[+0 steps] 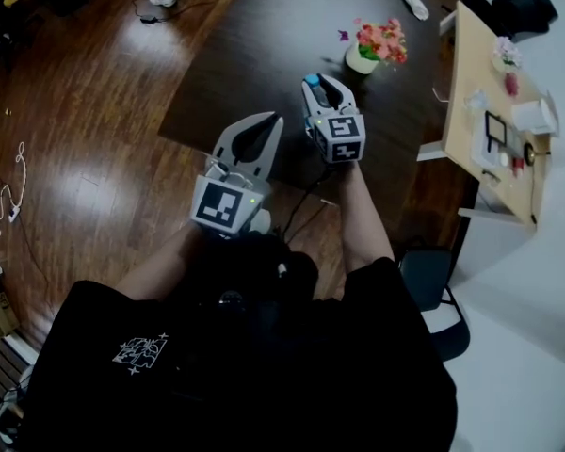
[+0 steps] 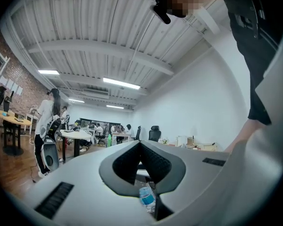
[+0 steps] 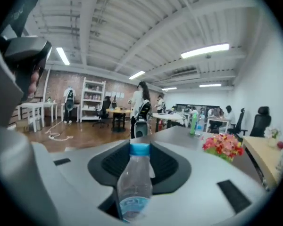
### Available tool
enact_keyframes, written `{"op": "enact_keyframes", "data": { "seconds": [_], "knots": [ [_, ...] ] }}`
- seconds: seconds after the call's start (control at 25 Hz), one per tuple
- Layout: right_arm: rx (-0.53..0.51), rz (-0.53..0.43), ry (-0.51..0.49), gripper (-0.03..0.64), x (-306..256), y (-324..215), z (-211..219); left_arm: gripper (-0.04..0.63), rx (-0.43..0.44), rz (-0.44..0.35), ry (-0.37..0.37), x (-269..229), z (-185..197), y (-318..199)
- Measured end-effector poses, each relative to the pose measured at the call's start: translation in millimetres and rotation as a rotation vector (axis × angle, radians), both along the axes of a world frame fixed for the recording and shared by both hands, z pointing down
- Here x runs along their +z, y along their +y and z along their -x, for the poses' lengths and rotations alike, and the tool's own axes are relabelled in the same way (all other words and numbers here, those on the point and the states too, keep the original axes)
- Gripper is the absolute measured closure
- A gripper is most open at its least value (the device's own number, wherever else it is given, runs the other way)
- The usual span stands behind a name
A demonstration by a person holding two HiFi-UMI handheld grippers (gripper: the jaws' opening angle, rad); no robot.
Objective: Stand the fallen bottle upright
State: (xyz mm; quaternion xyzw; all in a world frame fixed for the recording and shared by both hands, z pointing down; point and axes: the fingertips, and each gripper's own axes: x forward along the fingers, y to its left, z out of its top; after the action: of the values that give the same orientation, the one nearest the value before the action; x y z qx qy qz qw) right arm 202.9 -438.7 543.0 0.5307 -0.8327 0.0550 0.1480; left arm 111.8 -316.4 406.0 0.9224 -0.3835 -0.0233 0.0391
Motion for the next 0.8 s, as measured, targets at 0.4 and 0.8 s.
{"op": "enact_keyframes", "data": {
  "seconds": [0.4,0.8],
  "knots": [
    [0.331,-0.221,-0.155,0.456,-13,14,-49,0.597,0.014,0.064,0.014,9,-7,8],
    [0.331,-0.232,-0.092,0.453,-7,34,-48,0.597,0.039,0.049,0.002,6,-11,16]
  ]
}}
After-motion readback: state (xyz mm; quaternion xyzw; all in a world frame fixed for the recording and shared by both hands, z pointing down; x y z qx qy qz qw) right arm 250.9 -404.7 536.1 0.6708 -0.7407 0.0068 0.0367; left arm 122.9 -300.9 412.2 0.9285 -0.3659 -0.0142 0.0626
